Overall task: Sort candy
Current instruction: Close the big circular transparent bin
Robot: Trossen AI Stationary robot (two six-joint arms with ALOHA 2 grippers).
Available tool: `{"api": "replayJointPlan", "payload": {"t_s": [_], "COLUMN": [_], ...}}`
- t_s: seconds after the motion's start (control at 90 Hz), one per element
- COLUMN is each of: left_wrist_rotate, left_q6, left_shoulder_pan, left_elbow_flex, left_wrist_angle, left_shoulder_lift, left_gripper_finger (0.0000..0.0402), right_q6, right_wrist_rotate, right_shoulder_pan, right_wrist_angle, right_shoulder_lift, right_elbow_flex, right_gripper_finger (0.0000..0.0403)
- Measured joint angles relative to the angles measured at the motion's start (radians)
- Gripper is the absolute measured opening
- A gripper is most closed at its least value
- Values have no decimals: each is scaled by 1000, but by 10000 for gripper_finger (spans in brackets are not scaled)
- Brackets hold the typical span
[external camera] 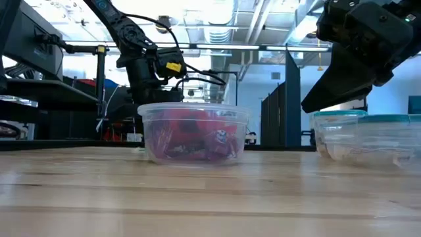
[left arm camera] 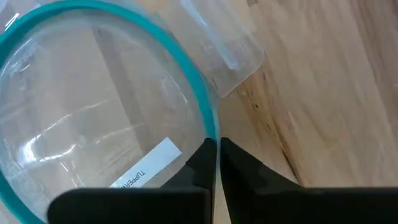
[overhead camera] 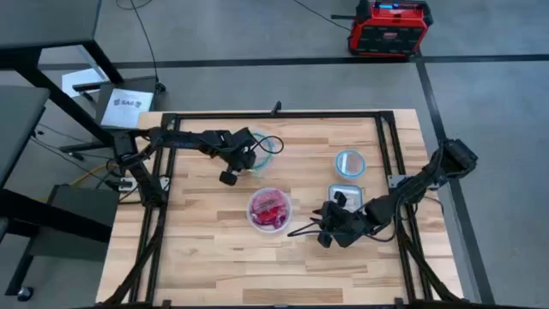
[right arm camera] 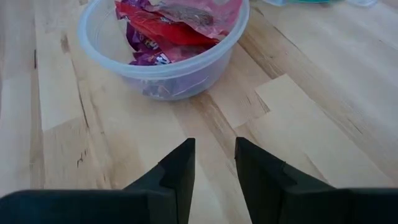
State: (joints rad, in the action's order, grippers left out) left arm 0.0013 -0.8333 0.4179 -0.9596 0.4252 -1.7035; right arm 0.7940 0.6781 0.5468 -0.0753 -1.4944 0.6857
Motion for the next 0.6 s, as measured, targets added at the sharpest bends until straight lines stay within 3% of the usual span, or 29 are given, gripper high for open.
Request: {"api": "replayJointPlan", "payload": {"t_s": [0.6], "left_wrist_rotate": [0], "left_q6": [4], "left_shoulder_pan": [0], "left_elbow_flex": [0], "left_wrist_angle": [-19], "left_shoulder_lift": [0], "left_gripper_finger": [0], "right_q6": [22], "right_wrist_rotate": [0], "right_shoulder_pan": [0], "right_wrist_angle": [0], "right_shoulder_lift": [0], "right_elbow_flex": [0], "right_gripper_finger": [102]}}
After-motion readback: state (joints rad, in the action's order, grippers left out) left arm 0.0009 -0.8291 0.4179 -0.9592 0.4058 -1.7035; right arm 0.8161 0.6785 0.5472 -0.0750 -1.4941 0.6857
